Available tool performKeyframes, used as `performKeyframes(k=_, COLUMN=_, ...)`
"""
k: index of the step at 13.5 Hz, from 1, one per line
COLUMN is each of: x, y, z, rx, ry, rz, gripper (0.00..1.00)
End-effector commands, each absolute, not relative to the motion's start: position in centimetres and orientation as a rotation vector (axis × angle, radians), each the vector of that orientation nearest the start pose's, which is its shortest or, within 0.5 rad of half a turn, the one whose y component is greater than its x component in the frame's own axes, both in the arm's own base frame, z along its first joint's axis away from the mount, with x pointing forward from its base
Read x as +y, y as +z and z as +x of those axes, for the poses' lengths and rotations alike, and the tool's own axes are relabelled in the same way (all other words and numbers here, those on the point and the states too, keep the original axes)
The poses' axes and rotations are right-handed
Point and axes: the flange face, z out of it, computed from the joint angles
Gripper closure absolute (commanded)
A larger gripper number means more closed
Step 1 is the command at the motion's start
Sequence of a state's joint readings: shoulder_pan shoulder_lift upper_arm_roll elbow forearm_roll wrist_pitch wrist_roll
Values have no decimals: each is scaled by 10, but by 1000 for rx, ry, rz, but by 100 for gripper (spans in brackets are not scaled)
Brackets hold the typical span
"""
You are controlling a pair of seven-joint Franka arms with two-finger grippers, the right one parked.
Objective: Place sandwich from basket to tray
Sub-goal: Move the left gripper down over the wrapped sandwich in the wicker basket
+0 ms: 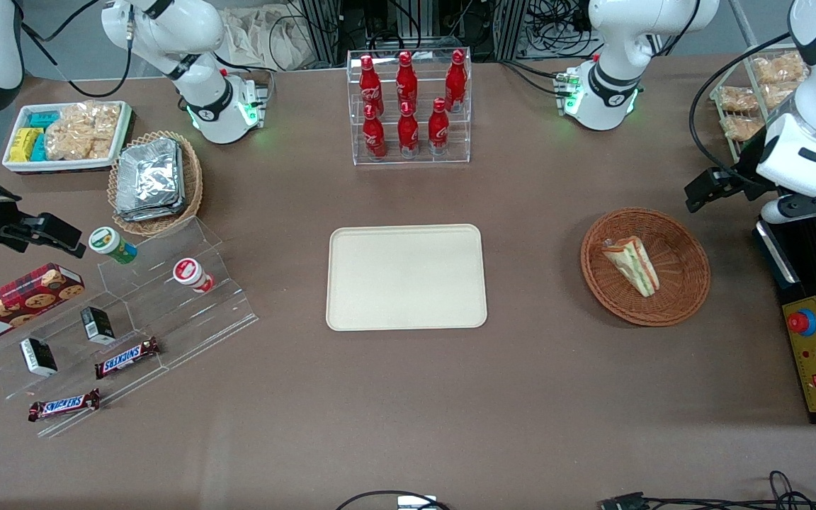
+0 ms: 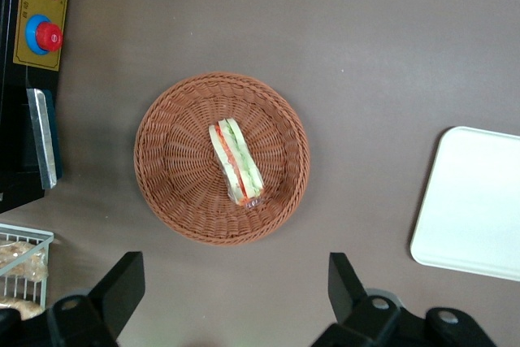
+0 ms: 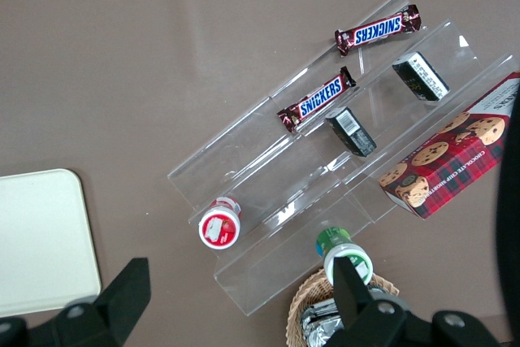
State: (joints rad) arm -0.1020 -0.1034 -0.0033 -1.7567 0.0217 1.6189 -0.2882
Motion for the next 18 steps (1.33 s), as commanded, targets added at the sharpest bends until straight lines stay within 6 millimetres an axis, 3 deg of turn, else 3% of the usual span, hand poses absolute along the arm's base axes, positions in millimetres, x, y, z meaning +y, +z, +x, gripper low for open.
performKeyframes(k=1, x=-58, y=607, z=526, rx=-269, ry=94, rz=-3096, gripper=0)
performKeyframes(k=4, x=-57, y=598, z=526, rx=-277, ry=128, rz=-3087, gripper=0)
performKeyframes(k=7, x=-59, y=558, z=519, rx=-430, ry=220, rz=-3039, gripper=0)
performKeyframes(k=9, x=-60, y=518, z=517, rx=-485, ry=200, rz=-3032, gripper=0)
performKeyframes(k=13, x=-52, y=412, z=497, rx=-517, ry=91, rz=-3057, gripper=0)
performKeyframes(k=15, x=-47, y=374, z=498, rx=-547, ry=76, rz=-3057, gripper=0)
performKeyframes(k=18, x=-33, y=332, z=508, rx=-589, ry=63, rz=-3053, gripper=0)
